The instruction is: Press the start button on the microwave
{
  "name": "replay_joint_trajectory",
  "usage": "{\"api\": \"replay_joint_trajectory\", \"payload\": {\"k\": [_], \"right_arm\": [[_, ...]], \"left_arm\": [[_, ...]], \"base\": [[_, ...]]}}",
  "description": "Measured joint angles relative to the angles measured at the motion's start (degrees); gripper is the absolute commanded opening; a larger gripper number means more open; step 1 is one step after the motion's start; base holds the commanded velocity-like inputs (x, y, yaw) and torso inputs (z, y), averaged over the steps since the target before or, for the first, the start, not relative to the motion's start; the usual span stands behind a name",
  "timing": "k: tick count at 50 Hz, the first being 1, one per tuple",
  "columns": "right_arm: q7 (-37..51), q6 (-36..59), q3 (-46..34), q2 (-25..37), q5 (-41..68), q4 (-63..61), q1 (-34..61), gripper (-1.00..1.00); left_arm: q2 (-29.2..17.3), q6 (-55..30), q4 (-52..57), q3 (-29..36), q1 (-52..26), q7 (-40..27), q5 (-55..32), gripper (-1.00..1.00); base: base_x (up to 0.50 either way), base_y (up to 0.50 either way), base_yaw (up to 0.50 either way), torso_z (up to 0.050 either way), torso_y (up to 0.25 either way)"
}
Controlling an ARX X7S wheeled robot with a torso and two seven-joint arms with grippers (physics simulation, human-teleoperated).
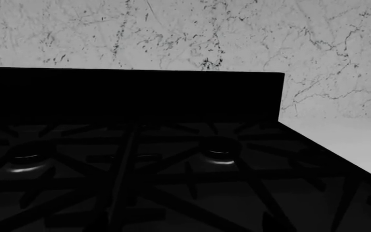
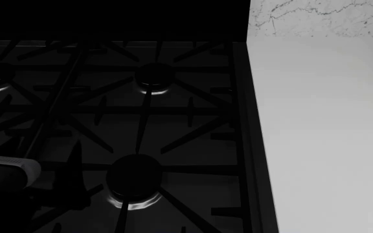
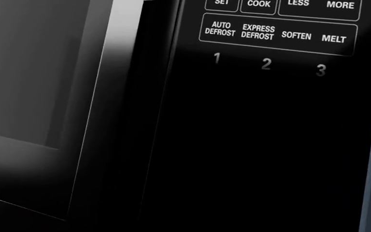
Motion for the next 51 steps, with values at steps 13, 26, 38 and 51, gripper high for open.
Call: {"api": "replay_joint_trajectory", "payload": {"k": [13, 26, 38, 51], "right_arm": [[-0.9, -1.8, -1.8, -0.1, -1.6, 2.6, -0.4, -1.0], [-3.7, -4.4, -4.3, 0.5, -0.5, 5.7, 0.5, -1.0], [-5.0, -5.5, -5.8, 0.9, 0.2, 6.7, 1.0, -1.0], [-5.6, -6.9, -6.2, 1.4, 2.1, 7.9, 1.3, -1.0]], "left_arm": [[-0.2, 0.7, -0.9, 0.0, 0.2, -0.1, -0.2, 1.0], [-0.4, 1.3, -1.5, 0.0, 0.4, -0.2, -0.3, 1.0], [-0.8, 1.4, -1.2, 0.0, 0.7, -0.4, -0.7, 1.0], [-1.1, 1.2, -0.6, 0.1, 0.7, -0.8, -1.0, 1.0]], "base": [[0.0, 0.0, 0.0, 0.0, 0.0], [0.01, 0.0, 0.01, 0.001, 0.0], [0.02, 0.01, 0.01, 0.004, 0.0], [0.02, 0.01, 0.01, 0.004, 0.0]]}}
